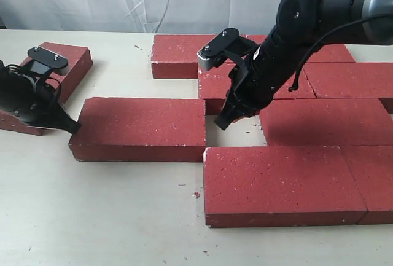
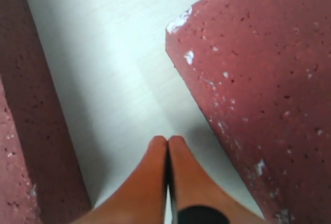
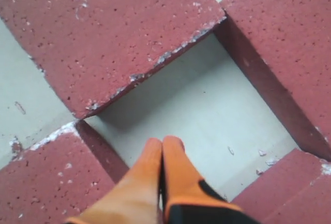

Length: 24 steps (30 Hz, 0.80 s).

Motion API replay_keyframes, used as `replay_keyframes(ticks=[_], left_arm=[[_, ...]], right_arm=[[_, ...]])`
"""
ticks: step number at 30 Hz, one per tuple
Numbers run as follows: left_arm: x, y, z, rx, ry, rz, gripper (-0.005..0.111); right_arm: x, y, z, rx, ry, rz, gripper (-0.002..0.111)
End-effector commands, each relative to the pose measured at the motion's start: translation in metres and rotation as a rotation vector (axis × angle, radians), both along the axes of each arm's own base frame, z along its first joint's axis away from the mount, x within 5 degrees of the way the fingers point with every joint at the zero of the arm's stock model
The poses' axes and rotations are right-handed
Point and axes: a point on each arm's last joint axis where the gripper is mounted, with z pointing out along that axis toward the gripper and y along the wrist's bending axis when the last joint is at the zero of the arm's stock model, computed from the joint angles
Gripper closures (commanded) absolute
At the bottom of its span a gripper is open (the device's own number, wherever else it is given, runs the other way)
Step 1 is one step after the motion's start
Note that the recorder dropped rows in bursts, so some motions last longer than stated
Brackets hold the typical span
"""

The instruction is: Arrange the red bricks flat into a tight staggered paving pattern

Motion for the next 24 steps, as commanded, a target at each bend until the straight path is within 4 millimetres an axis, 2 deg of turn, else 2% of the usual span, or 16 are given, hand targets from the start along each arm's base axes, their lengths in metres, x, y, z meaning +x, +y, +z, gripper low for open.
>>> replay_keyframes(ticks=[1,5,8,15,24], left_arm=[[-0.001,-0.002,0.003,-0.013,0.008,0.016,0.107],[-0.003,-0.004,0.003,-0.047,0.039,0.042,0.107],[-0.003,-0.006,0.003,-0.078,0.048,0.067,0.107],[-0.004,-0.01,-0.008,-0.117,0.104,0.057,0.107],[-0.01,-0.014,-0.011,-0.137,0.16,-0.009,0.107]], right_arm=[[0.001,-0.002,-0.009,-0.012,-0.017,0.034,0.108],[0.008,-0.006,-0.024,-0.102,-0.057,0.088,0.108],[0.01,-0.01,-0.026,-0.15,-0.065,0.074,0.108],[0.005,-0.013,0.015,-0.08,-0.132,-0.034,0.108],[0.001,-0.014,0.014,-0.078,-0.112,-0.038,0.108]])
